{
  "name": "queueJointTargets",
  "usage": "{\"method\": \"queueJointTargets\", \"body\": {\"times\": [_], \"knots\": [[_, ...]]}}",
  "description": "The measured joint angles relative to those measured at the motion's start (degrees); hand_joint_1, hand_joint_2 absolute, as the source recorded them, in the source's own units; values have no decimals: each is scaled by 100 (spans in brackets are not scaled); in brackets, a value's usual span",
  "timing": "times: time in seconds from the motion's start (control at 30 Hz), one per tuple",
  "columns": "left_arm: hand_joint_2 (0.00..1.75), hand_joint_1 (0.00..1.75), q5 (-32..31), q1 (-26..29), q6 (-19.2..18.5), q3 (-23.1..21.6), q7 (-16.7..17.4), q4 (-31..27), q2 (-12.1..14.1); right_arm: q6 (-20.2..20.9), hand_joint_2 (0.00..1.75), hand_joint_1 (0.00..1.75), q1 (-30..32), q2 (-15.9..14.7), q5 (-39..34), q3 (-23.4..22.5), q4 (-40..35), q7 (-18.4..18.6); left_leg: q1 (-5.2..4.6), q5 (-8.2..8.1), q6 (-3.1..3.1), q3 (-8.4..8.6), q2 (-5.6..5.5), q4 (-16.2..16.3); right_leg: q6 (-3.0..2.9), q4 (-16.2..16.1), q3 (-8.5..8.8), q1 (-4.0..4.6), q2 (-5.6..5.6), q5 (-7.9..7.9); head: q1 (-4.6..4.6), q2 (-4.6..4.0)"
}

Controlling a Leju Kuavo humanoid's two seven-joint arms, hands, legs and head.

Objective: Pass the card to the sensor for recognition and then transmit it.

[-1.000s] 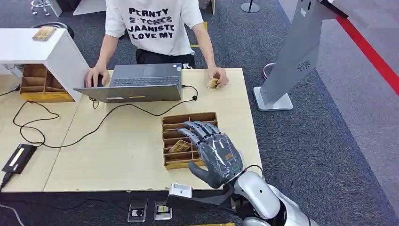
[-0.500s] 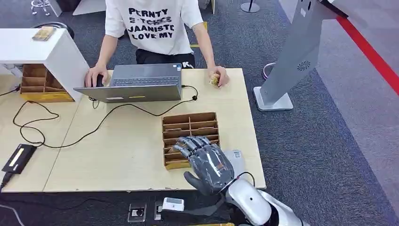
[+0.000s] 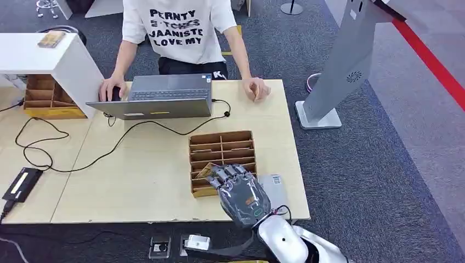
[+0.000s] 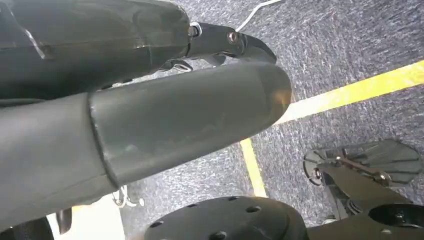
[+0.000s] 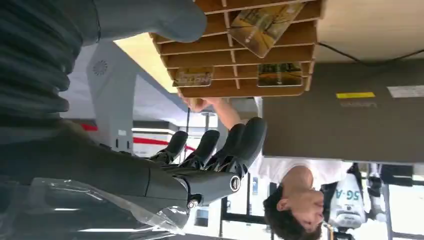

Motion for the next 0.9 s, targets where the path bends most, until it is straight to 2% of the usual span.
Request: {"method": "queueJointTargets", "body": {"times": [0.13,0.4,0.47,0.6,0.73,0.9], "knots": [[0,0,35,1,0,0,28,4,2,190,175,58,1,-42,109,-13,-2,227,0,0,0,1,0,0,0,0,-1,0,2,0,-2,0],[0,0,44,4,-26,0,37,7,26,553,175,49,127,-245,308,-239,-153,783,-1,0,0,4,0,1,0,-1,0,-1,2,0,0,0],[0,0,26,10,-52,-4,37,7,42,614,175,42,246,-319,367,-354,-223,896,-1,-1,1,2,0,0,0,-1,0,-1,2,0,-2,0],[0,0,-4,11,-59,-4,37,7,55,673,175,40,425,-457,439,-553,-363,981,-1,-2,3,4,2,0,0,-1,-1,-1,3,0,-2,0],[0,0,-77,12,-81,-4,35,7,57,752,175,49,747,-542,542,-800,-488,1073,-1,-2,3,2,0,0,0,-1,0,-1,-1,0,-2,0],[0,0,-166,9,-116,-9,35,7,57,822,175,49,1041,-632,590,-1054,-643,1130,-1,-2,3,4,3,0,0,-1,0,-1,3,0,-2,0]]}}
